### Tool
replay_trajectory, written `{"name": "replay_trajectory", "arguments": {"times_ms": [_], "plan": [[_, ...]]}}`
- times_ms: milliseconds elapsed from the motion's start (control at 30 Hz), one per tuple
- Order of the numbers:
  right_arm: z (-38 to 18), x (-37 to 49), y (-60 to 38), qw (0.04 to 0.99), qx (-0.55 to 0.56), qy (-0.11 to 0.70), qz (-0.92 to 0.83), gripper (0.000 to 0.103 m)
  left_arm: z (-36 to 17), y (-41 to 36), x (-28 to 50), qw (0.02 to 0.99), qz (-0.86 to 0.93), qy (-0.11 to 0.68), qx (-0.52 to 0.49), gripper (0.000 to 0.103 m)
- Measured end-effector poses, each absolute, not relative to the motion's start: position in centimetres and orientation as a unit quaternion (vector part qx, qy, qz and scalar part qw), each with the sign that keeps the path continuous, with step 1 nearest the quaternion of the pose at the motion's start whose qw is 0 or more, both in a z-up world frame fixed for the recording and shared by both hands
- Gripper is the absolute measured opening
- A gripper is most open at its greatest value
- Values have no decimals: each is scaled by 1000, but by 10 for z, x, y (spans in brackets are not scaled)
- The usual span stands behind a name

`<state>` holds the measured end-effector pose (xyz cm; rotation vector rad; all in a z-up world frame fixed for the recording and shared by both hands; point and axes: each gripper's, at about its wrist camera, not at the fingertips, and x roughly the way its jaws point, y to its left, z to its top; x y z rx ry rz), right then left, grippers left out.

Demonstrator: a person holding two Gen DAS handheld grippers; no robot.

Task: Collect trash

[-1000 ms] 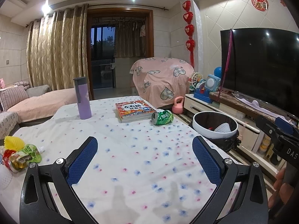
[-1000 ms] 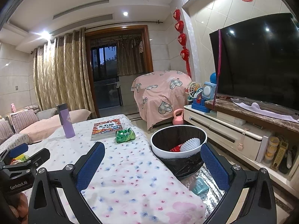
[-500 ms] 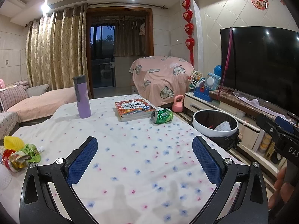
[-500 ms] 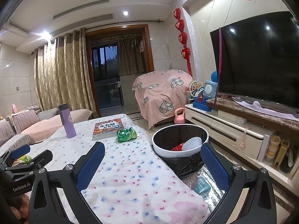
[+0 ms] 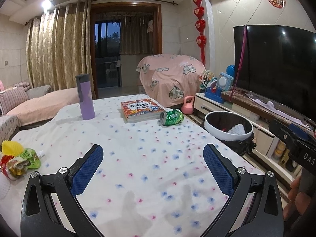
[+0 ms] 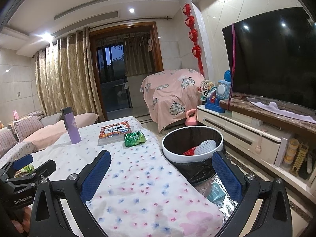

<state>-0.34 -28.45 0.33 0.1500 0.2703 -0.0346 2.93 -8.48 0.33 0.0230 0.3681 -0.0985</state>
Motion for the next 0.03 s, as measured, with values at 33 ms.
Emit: {"name": "replay_trajectory", "arguments": {"times_ms": [33], "plan": [[3,-2,-285,988,76,136,-17,103,3,-85,30,981,-50,185,11,103]]}}
